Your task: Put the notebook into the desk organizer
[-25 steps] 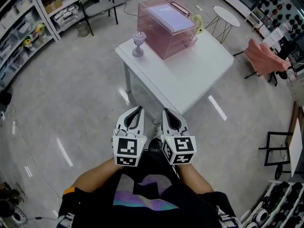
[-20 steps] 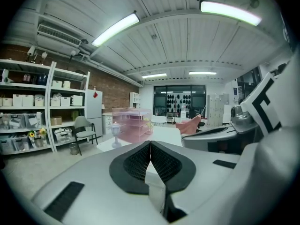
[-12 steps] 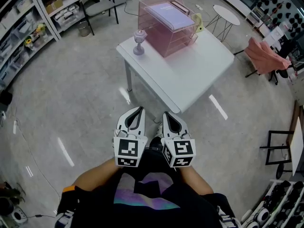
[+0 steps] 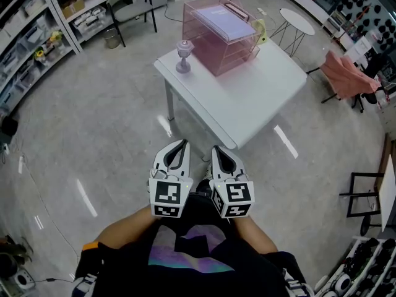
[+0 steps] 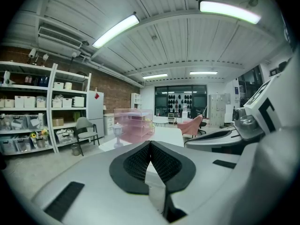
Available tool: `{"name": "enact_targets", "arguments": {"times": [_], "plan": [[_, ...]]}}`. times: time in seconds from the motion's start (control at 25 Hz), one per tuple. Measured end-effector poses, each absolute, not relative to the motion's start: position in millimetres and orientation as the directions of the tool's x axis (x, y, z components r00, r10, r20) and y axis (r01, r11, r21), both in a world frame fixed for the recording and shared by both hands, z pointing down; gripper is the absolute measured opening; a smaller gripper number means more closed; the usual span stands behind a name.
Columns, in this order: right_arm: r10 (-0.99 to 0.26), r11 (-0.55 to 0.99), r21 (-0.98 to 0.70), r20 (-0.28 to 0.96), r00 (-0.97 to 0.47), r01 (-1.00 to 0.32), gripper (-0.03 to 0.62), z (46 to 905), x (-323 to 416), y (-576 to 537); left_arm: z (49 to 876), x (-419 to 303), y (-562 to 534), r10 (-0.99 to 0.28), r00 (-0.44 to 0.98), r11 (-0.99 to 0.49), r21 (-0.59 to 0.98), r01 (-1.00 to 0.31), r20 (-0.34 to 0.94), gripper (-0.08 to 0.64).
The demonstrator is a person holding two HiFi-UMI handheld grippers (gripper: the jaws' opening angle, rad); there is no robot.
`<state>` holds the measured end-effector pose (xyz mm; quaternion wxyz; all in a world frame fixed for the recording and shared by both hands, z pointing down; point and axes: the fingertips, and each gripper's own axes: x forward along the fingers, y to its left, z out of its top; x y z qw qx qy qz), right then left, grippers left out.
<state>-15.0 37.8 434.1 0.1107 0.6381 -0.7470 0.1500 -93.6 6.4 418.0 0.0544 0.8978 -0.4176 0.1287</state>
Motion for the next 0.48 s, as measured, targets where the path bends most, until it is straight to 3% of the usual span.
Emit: {"name": "enact_targets", "arguments": {"times": [0.48], "plan": [[-0.917, 0.161, -0.083, 0.356, -0.180, -0.984, 0.015, 432.6, -20.2, 32.6, 417.3, -96.1, 3.1, -0.746, 0.610, -0.635, -0.007, -0.773, 0.269, 0.009]]}}
